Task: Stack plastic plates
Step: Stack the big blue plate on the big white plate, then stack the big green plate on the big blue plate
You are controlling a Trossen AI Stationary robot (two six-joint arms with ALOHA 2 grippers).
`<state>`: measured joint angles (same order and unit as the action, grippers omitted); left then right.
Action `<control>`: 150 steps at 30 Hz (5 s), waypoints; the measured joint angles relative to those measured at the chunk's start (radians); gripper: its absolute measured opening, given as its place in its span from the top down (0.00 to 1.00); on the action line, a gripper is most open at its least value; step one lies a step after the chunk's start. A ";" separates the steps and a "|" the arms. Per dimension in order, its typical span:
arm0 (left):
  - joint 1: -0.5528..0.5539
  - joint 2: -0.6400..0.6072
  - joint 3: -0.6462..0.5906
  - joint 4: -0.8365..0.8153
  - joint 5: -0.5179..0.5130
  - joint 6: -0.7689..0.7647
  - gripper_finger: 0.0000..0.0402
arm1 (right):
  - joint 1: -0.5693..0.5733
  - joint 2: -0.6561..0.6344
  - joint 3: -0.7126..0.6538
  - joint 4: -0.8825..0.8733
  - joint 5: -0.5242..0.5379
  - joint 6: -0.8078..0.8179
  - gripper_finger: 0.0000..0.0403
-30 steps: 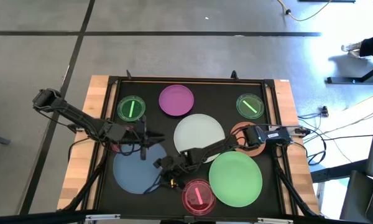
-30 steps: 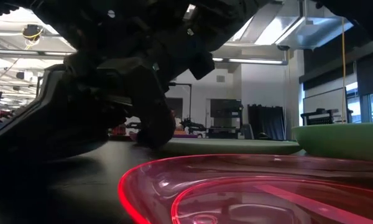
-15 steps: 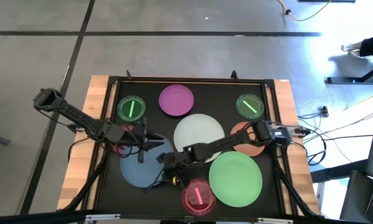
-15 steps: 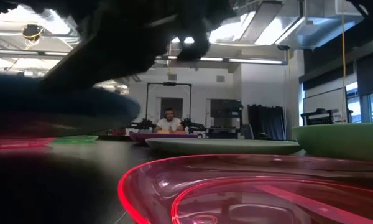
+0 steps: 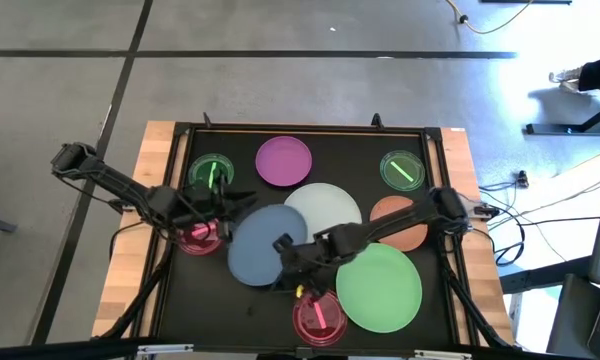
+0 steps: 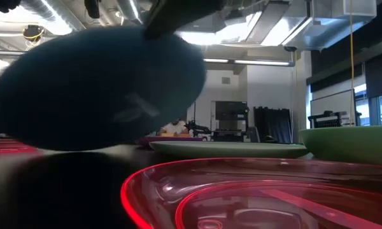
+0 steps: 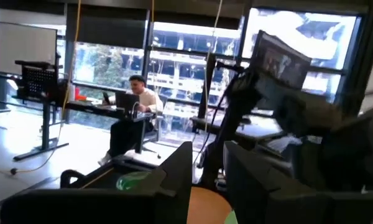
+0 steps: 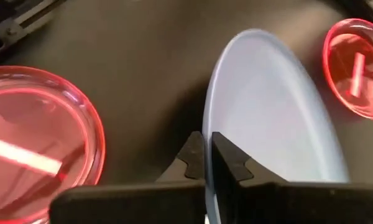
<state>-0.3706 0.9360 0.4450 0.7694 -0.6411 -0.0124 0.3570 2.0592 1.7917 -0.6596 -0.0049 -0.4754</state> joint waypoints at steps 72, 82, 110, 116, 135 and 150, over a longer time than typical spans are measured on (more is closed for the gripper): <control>0.011 0.001 -0.001 -0.112 0.025 -0.029 0.79 | 0.022 -0.733 -1.151 0.206 0.154 0.841 0.69; 0.028 0.008 -0.001 -0.136 0.024 -0.035 0.79 | -0.004 -0.708 -1.183 0.278 0.081 0.843 0.74; 0.032 0.008 -0.001 -0.149 0.025 -0.039 0.79 | -0.101 -0.834 -0.924 0.185 0.104 0.581 0.98; 0.032 0.008 -0.001 -0.149 0.025 -0.040 0.79 | -0.255 -0.838 -0.902 0.215 0.077 0.511 0.99; 0.032 0.008 -0.001 -0.150 0.025 -0.039 0.79 | -0.659 -0.700 -0.902 0.377 -0.068 0.471 0.99; 0.033 0.008 -0.001 -0.151 0.025 -0.037 0.79 | -0.665 -0.529 -0.902 0.428 -0.029 0.479 0.99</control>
<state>-0.3376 0.9436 0.4442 0.6184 -0.6163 -0.0498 -0.3083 1.5306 0.8898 -0.2317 -0.0334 0.0034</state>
